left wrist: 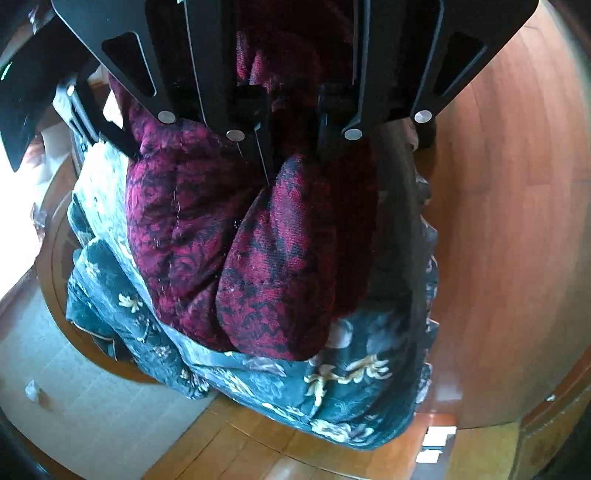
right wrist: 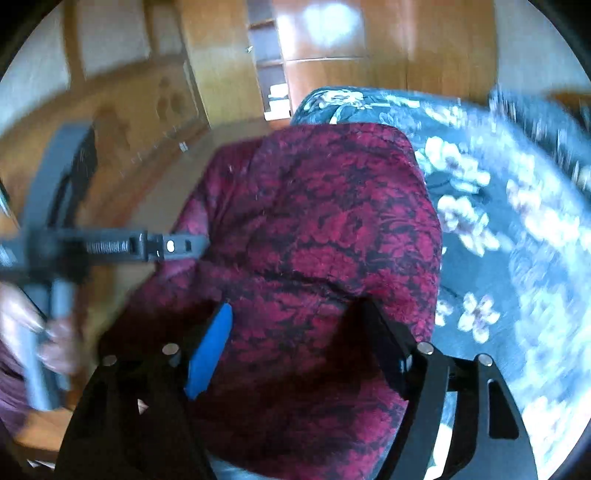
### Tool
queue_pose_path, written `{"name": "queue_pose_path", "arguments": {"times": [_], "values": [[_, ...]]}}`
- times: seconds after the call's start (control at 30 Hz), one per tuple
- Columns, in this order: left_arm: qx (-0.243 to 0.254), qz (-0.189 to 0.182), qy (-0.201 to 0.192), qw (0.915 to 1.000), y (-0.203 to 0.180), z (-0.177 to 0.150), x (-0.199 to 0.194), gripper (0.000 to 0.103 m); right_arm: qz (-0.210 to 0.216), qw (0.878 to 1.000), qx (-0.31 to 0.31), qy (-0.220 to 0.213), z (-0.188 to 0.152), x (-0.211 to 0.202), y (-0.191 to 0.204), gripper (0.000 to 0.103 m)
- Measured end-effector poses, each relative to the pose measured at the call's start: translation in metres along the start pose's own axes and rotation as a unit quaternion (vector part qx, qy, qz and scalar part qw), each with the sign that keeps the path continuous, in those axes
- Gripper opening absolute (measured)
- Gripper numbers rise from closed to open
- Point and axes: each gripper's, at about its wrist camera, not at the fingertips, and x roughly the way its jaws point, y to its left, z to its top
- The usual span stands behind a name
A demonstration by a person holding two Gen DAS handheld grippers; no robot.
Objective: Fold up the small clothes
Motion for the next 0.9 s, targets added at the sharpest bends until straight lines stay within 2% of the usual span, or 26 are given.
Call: {"name": "queue_pose_path", "arguments": {"times": [0.03, 0.07, 0.1, 0.23, 0.33, 0.43, 0.53, 0.63, 0.77, 0.9], "values": [[0.004, 0.012, -0.006, 0.9999, -0.003, 0.001, -0.004, 0.03, -0.018, 1.0, -0.013, -0.005, -0.005, 0.002, 0.005, 0.08], [0.017, 0.047, -0.019, 0.9985, -0.01, 0.003, -0.01, 0.048, -0.024, 1.0, -0.015, -0.006, -0.006, 0.004, 0.005, 0.081], [0.03, 0.069, -0.029, 0.9967, -0.015, 0.003, -0.013, 0.058, -0.025, 1.0, -0.016, -0.007, -0.006, 0.005, 0.005, 0.081], [0.07, 0.114, -0.042, 0.9901, -0.027, 0.001, -0.015, 0.059, -0.017, 1.0, -0.012, -0.006, -0.008, 0.004, -0.004, 0.081], [0.078, 0.135, -0.054, 0.9862, -0.029, -0.003, -0.017, 0.063, -0.01, 1.0, -0.019, -0.008, -0.012, -0.006, -0.001, 0.085], [0.089, 0.151, -0.071, 0.982, -0.034, -0.007, -0.021, 0.063, 0.032, 0.999, -0.029, 0.002, -0.004, -0.022, -0.005, 0.092], [0.107, 0.165, -0.086, 0.9766, -0.041, -0.013, -0.026, 0.063, 0.091, 0.996, -0.001, 0.01, 0.008, -0.037, -0.022, 0.096], [0.114, 0.167, -0.092, 0.9749, -0.042, -0.017, -0.027, 0.063, 0.118, 0.992, 0.043, -0.015, 0.027, -0.055, -0.045, 0.096], [0.112, 0.165, -0.093, 0.9754, -0.042, -0.019, -0.027, 0.063, 0.111, 0.989, 0.085, -0.04, 0.057, -0.057, -0.066, 0.095], [0.109, 0.161, -0.092, 0.9767, -0.039, -0.018, -0.026, 0.063, 0.087, 0.992, 0.087, -0.029, 0.085, -0.04, -0.069, 0.087]]}}
